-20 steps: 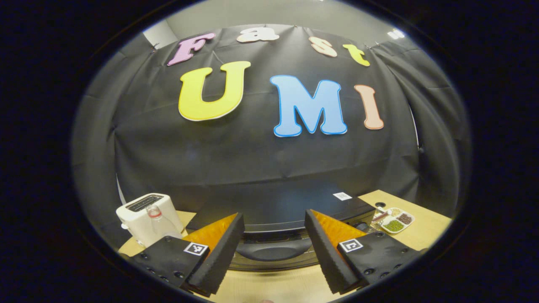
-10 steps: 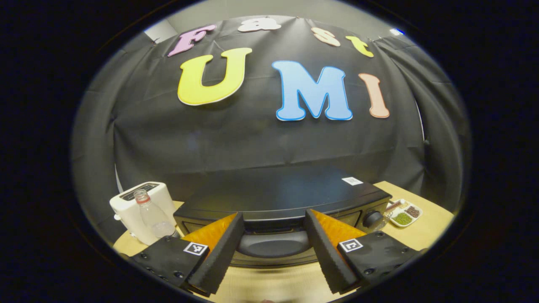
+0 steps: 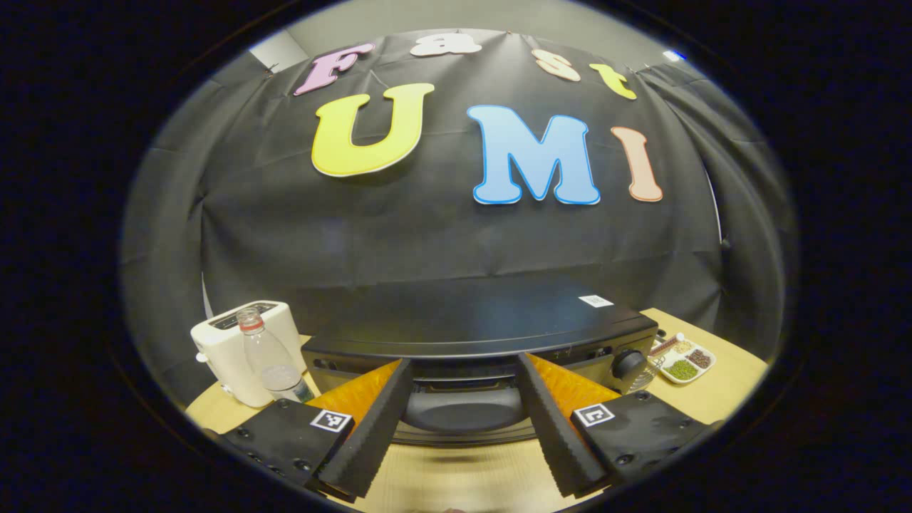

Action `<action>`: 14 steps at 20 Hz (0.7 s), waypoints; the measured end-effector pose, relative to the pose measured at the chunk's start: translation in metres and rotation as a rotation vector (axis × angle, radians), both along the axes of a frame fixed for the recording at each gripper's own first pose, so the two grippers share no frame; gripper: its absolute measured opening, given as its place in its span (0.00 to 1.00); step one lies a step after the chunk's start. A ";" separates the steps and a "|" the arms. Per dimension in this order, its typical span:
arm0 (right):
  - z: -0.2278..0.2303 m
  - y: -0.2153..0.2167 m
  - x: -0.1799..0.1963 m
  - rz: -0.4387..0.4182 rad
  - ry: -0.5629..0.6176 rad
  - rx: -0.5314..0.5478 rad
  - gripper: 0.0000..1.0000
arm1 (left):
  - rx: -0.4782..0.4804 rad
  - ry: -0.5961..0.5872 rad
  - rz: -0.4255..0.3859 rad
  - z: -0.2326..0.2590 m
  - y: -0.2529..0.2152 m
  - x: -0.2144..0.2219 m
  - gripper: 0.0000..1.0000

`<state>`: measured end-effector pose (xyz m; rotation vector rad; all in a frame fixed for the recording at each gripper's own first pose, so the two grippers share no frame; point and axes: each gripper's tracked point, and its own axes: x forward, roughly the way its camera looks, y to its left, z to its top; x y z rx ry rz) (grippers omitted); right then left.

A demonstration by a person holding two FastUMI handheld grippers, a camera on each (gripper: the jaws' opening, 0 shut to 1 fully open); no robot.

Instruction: Open the electric oven with the left hand, put the food in, and close the electric oven.

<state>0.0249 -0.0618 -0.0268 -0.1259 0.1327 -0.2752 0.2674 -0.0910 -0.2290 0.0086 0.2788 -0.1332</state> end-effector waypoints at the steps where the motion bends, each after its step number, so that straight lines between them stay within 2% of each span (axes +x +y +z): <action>1: 0.000 0.002 0.001 0.010 0.000 0.000 0.95 | 0.001 0.004 0.002 -0.001 0.001 -0.004 1.00; 3: 0.001 0.003 0.001 0.028 -0.001 0.002 0.95 | 0.006 0.010 0.004 -0.003 0.001 -0.014 0.97; 4: 0.001 0.004 0.002 0.037 -0.002 0.002 0.95 | 0.010 0.012 0.005 -0.004 0.002 -0.019 1.00; 7: 0.002 0.006 -0.002 0.062 -0.001 -0.002 0.95 | 0.019 0.026 0.008 -0.008 0.004 -0.034 0.97; 8: 0.001 0.005 -0.005 0.068 -0.001 -0.004 0.95 | 0.023 0.030 0.009 -0.009 0.004 -0.038 1.00; 10: 0.001 0.004 -0.008 0.077 0.003 -0.009 0.95 | 0.032 0.037 0.014 -0.013 0.004 -0.045 0.97; 13: -0.001 0.001 -0.012 0.090 0.012 0.002 0.95 | 0.042 0.049 0.021 -0.017 0.005 -0.058 1.00; 14: -0.002 -0.001 -0.013 0.092 0.016 0.003 0.95 | 0.045 0.054 0.023 -0.020 0.004 -0.062 0.97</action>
